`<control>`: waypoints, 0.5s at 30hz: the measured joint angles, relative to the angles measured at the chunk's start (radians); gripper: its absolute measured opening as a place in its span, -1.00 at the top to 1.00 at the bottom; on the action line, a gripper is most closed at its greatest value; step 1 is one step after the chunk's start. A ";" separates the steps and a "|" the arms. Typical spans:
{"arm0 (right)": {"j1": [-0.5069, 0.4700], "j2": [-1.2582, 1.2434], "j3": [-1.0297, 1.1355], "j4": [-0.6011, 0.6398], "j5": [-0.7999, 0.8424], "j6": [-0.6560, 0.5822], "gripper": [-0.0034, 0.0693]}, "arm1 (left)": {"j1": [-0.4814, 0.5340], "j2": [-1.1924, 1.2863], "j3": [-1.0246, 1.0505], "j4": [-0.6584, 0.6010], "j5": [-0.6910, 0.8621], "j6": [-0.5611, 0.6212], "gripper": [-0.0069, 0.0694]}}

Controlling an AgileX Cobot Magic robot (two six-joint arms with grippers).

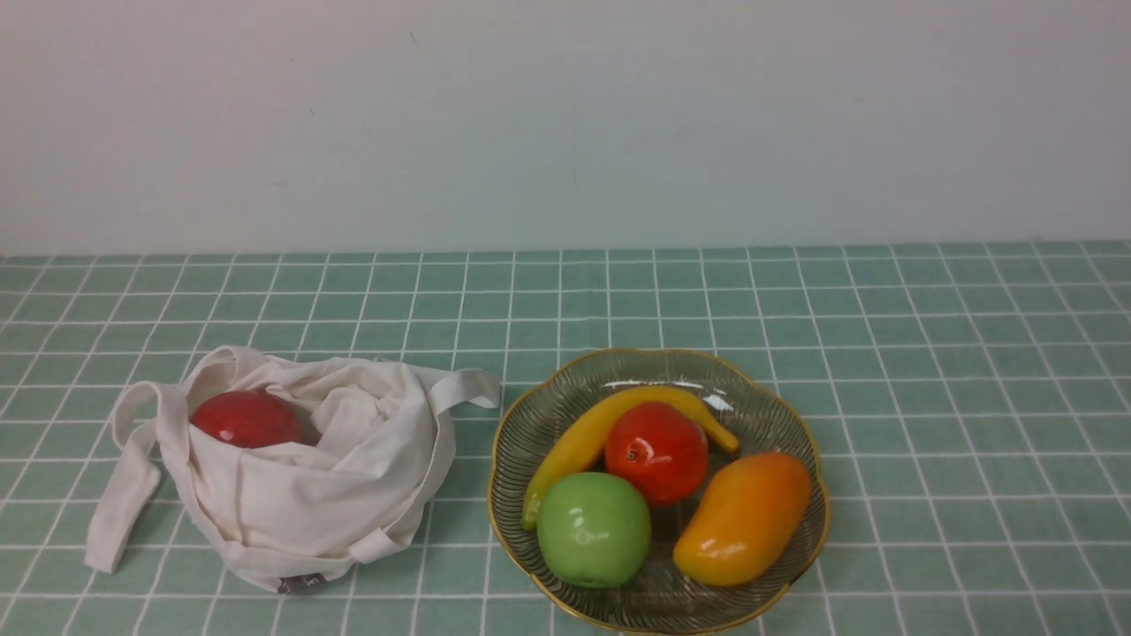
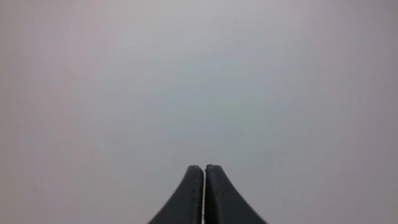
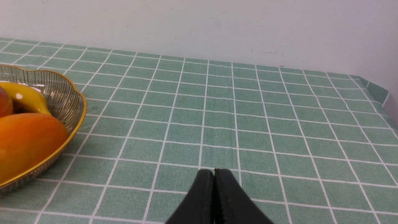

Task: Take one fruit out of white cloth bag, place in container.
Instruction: 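Reach into the white bag and grasp the apple with the left gripper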

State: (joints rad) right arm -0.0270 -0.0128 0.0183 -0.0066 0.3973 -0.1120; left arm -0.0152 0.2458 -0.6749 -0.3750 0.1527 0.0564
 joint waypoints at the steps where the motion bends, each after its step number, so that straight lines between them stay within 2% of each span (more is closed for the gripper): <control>1: 0.000 0.000 0.000 0.000 0.000 0.000 0.95 | 0.000 0.055 -0.046 0.015 0.122 0.010 0.84; 5: 0.000 0.000 0.000 0.000 0.000 0.000 0.95 | 0.000 0.338 -0.266 0.109 0.641 0.051 0.84; 8: 0.000 0.000 0.000 0.000 0.000 0.000 0.95 | 0.000 0.535 -0.342 0.179 0.850 0.100 0.84; 10: 0.000 0.000 0.000 0.000 0.000 0.000 0.95 | 0.000 0.635 -0.365 0.209 0.890 0.129 0.84; 15: 0.000 0.000 0.000 0.000 0.000 0.000 0.95 | 0.000 0.890 -0.377 0.240 0.867 0.210 0.84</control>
State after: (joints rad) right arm -0.0270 -0.0128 0.0183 -0.0066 0.3973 -0.1120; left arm -0.0152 1.1362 -1.0515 -0.1351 1.0196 0.2667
